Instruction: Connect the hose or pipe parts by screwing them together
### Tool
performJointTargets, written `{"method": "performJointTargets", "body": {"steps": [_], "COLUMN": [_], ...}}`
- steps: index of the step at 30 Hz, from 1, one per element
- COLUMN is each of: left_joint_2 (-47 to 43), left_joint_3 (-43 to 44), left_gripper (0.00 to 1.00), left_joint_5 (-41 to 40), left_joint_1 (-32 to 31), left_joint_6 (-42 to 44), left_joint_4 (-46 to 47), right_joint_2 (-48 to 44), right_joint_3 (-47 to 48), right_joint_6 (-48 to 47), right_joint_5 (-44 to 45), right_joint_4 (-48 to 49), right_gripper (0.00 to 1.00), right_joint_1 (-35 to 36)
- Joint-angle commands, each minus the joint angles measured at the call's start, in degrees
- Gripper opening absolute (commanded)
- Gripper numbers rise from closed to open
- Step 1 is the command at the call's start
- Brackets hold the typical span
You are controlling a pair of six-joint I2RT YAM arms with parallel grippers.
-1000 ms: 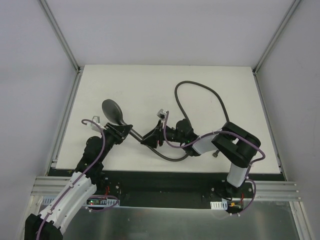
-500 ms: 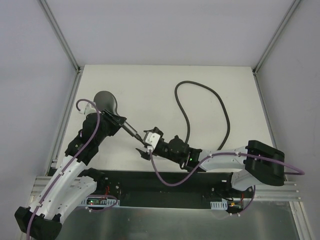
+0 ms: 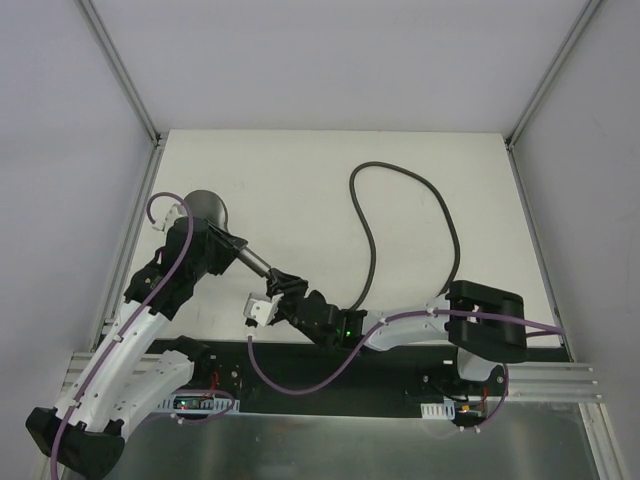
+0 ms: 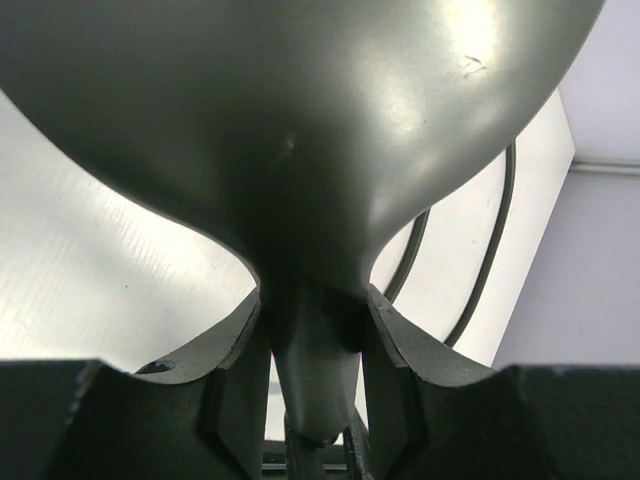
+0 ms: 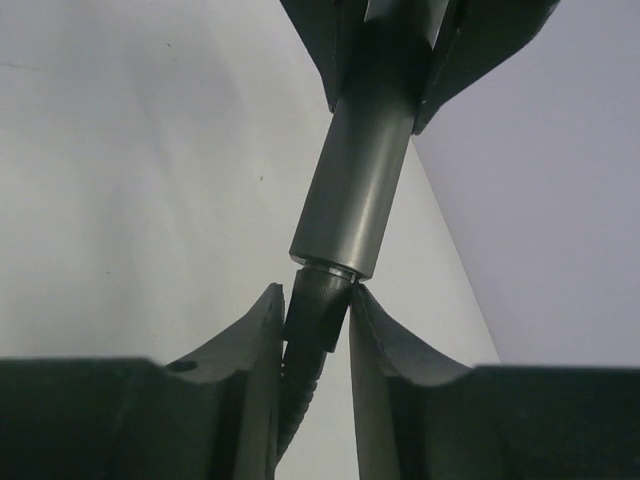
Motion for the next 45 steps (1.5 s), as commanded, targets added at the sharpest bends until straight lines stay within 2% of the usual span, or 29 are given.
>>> {"method": "performJointTargets", "body": {"steps": [1, 2, 5, 8, 10, 11, 13, 14, 15, 16, 17, 19, 20, 21, 23, 24, 26, 30, 33, 34, 36, 37, 39, 40, 42, 43, 44, 45], "left_joint_2": [-0.86, -1.12, -1.91, -4.01, -7.78, -9.11, -13.05, -14.12, -15.0, -16.41, -17.03, -19.13, -20.1, -21.07, -24.14, -24.59, -24.77, -22.67, -20.82, -19.86, -18.54, -17.05, -15.46, -13.8, -11.43, -10.71, -9.84, -8.18], "left_joint_3": [3.54, 3.46, 2.67, 0.31, -2.59, -5.91, -10.49, -12.08, -13.58, -16.47, -17.89, -22.7, -24.56, -26.58, -33.78, -34.94, -37.14, -37.5, -34.7, -31.47, -27.94, -24.88, -21.7, -18.63, -15.63, -12.74, -11.41, -9.92], "left_gripper": [0.0, 0.0, 0.0, 0.0, 0.0, 0.0, 0.0, 0.0, 0.0, 0.0, 0.0, 0.0, 0.0, 0.0, 0.0, 0.0, 0.0, 0.0, 0.0, 0.0, 0.0, 0.0, 0.0, 0.0, 0.0, 0.0, 0.0, 0.0], "left_joint_5": [-0.59, -0.86, -0.68, 1.5, 3.0, 3.79, 4.5, 5.98, 6.6, 8.61, 11.59, 14.33, 15.74, 17.4, 18.21, 18.47, 19.09, 19.09, 15.5, 14.18, 10.05, 9.17, 7.32, 7.05, 4.08, 3.19, 2.4, 1.0], "left_joint_1": [-0.17, -0.17, -0.17, -0.09, -0.08, -0.17, -0.17, -0.17, -0.17, -0.17, -0.17, -0.17, -0.17, -0.17, -0.08, -0.17, -0.09, -0.08, -0.17, -0.09, -0.08, -0.08, -0.09, -0.17, -0.17, -0.17, -0.09, -0.17], "left_joint_6": [-0.91, -1.09, -1.7, -1.53, -0.21, -0.38, -0.56, -0.04, 1.62, 2.59, 3.47, 6.02, 6.73, 6.73, 5.69, 5.51, 5.5, 6.38, 6.21, 6.21, 6.38, 6.56, 6.82, 6.65, 5.95, 5.51, 4.63, 4.28], "left_joint_4": [0.44, 0.44, 0.79, 3.85, 10.59, 12.72, 17.89, 19.93, 22.04, 27.02, 29.25, 35.48, 42.56, 46.28, 55.05, 58.67, 60.29, 60.48, 55.13, 47.97, 41.43, 37.05, 32.89, 31.31, 24.98, 22.79, 19.2, 17.07], "right_joint_2": [1.79, 2.06, 2.5, 0.75, -0.75, -2.58, -4.35, -5.92, -6.46, -6.9, -7.34, -6.91, -5.86, -5.16, -2.18, -1.38, 0.46, 1.97, 0.83, -0.83, -3.2, -6.09, -9.18, -11.63, -13.4, -13.93, -13.94, -13.76], "right_joint_3": [4.78, 5.48, 7.07, 8.57, 7.96, 7.52, 6.55, 4.98, 4.18, 3.04, 0.16, -2.67, -4.42, -5.22, -7.06, -7.86, -8.57, -8.75, -10.06, -10.94, -11.12, -11.29, -11.47, -11.21, -9.89, -9.28, -8.67, -7.53], "right_joint_6": [-3.0, -2.13, -0.02, 6.04, 13.41, 17.09, 27.19, 30.63, 33.88, 40.87, 43.9, 53.11, 56.38, 58.24, 67.72, 69.75, 74.4, 76.72, 74.71, 73.48, 67.62, 65.23, 58.82, 51.57, 44.58, 36.89, 33.94, 30.96], "right_joint_5": [6.84, 7.98, 6.86, 1.34, -2.88, -8.82, -14.92, -23.39, -28.17, -33.53, -41.32, -47.18, -51.81, -53.78, -58.68, -59.85, -62.05, -64.6, -61.63, -60.31, -56.45, -52.78, -47.58, -41.46, -33.97, -30.45, -23.11, -20.42], "right_joint_4": [0.77, -0.63, -4.13, -10.46, -11.89, -13.54, -13.83, -13.48, -12.69, -8.85, -5.34, 5.7, 8.91, 12.07, 23.3, 25.35, 30.72, 33.02, 32.32, 29.36, 24.0, 18.14, 12.22, 6.1, 0.88, -2.98, -4.32, -6.07], "right_gripper": [0.24, 0.16, 0.01, 0.01, 0.01, 0.01, 0.01, 0.01, 0.01, 0.01, 0.01, 0.01, 0.01, 0.01, 0.01, 0.01, 0.01, 0.01, 0.26, 0.45, 0.59, 0.75, 0.82, 0.84, 0.85, 0.85, 0.85, 0.85], "right_joint_1": [0.78, 0.78, 0.51, -0.36, -1.59, -3.86, -8.07, -9.93, -11.77, -15.19, -16.79, -20.91, -22.06, -23.12, -26.45, -27.25, -28.75, -29.46, -29.46, -29.46, -29.28, -28.5, -26.74, -24.3, -21.04, -17.45, -15.85, -13.05]}}
